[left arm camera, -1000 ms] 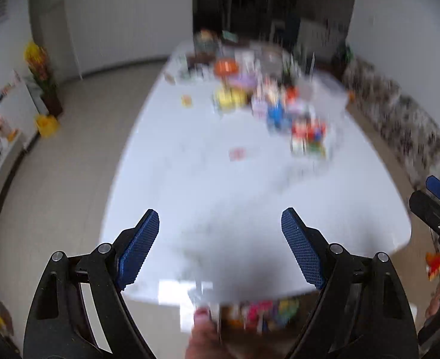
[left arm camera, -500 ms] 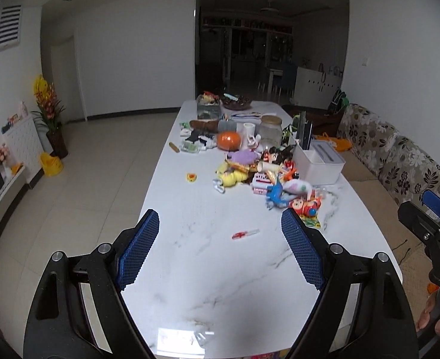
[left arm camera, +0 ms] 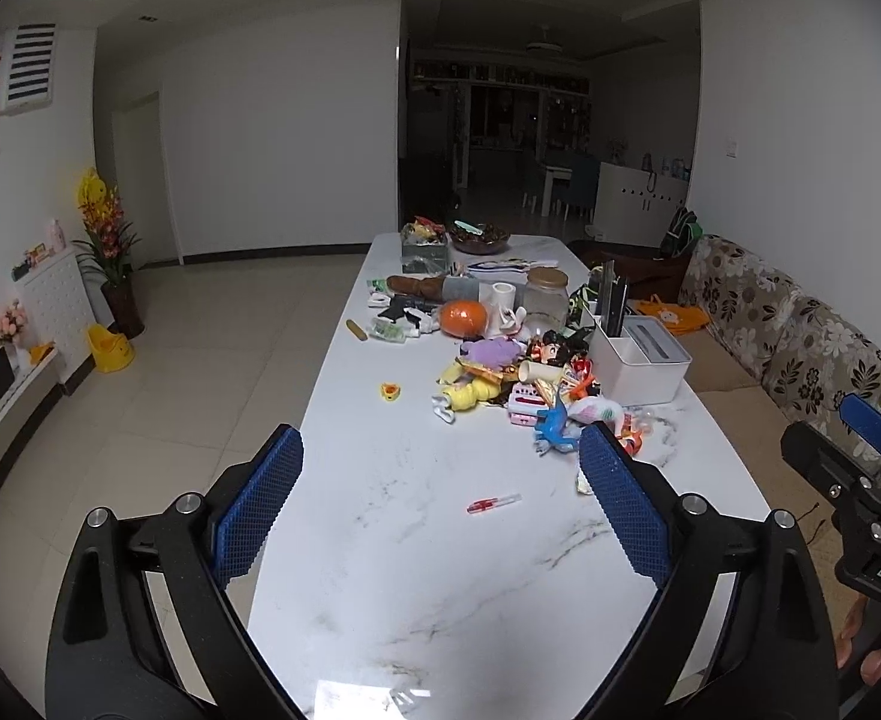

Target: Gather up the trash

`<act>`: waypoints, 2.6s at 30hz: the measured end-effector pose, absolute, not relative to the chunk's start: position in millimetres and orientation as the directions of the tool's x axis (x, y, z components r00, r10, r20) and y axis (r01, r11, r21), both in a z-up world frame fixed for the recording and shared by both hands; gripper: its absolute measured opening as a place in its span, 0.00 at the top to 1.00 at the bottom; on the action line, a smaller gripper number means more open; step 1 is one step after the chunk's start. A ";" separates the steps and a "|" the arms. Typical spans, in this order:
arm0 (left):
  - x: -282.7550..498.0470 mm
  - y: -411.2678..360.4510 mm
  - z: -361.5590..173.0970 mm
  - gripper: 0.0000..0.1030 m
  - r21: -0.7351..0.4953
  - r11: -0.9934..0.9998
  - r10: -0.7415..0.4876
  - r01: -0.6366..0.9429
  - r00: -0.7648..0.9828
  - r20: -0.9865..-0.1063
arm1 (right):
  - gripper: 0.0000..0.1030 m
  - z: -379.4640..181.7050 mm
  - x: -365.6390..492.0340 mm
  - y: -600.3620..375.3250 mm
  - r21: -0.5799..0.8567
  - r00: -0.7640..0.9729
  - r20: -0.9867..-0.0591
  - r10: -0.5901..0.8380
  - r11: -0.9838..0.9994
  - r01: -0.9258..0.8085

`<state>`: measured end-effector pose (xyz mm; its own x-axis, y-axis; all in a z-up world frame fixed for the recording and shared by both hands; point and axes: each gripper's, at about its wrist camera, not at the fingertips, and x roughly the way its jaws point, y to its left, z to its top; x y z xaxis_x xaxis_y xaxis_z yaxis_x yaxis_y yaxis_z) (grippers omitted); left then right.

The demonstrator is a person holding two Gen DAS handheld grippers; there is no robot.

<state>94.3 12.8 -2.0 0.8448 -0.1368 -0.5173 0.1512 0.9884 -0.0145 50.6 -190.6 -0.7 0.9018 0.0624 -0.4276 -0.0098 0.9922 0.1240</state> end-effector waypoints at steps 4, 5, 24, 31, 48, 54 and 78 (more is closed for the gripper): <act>92.1 12.3 3.2 0.12 -0.019 0.989 -0.133 0.144 0.851 -0.509 | 0.05 2.6 50.1 -190.5 0.122 0.907 -0.415 0.066 0.992 -0.016; 91.8 12.3 3.8 0.12 -0.018 0.990 -0.129 0.139 0.852 -0.507 | 0.05 3.8 49.9 -190.6 0.121 0.909 -0.411 0.067 0.992 -0.019; 89.5 12.9 12.1 0.12 0.003 0.996 -0.078 0.091 0.871 -0.486 | 0.05 17.3 46.5 -188.5 0.106 0.918 -0.388 0.085 0.993 -0.047; 86.5 18.6 15.9 0.12 0.001 0.997 -0.068 0.079 0.873 -0.482 | 0.05 21.7 45.8 -183.5 0.093 0.921 -0.380 0.090 0.994 -0.059; 82.2 18.2 19.1 0.12 0.015 0.997 -0.058 0.075 0.876 -0.480 | 0.05 23.8 44.4 -179.4 0.094 0.920 -0.380 0.096 0.993 -0.065; 82.4 20.7 20.6 0.12 0.016 0.997 -0.057 0.074 0.874 -0.483 | 0.05 25.0 44.9 -177.8 0.099 0.921 -0.377 0.101 0.993 -0.068; 85.8 21.3 22.3 0.12 0.008 0.997 -0.059 0.072 0.869 -0.492 | 0.05 25.0 43.9 -177.2 0.100 0.920 -0.381 0.095 0.993 -0.061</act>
<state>85.8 21.3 22.3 0.8686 -0.0588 -0.4919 0.0723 0.9973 0.0085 43.9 -177.2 25.0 0.9198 0.0954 -0.3806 -0.0614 0.9931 0.1003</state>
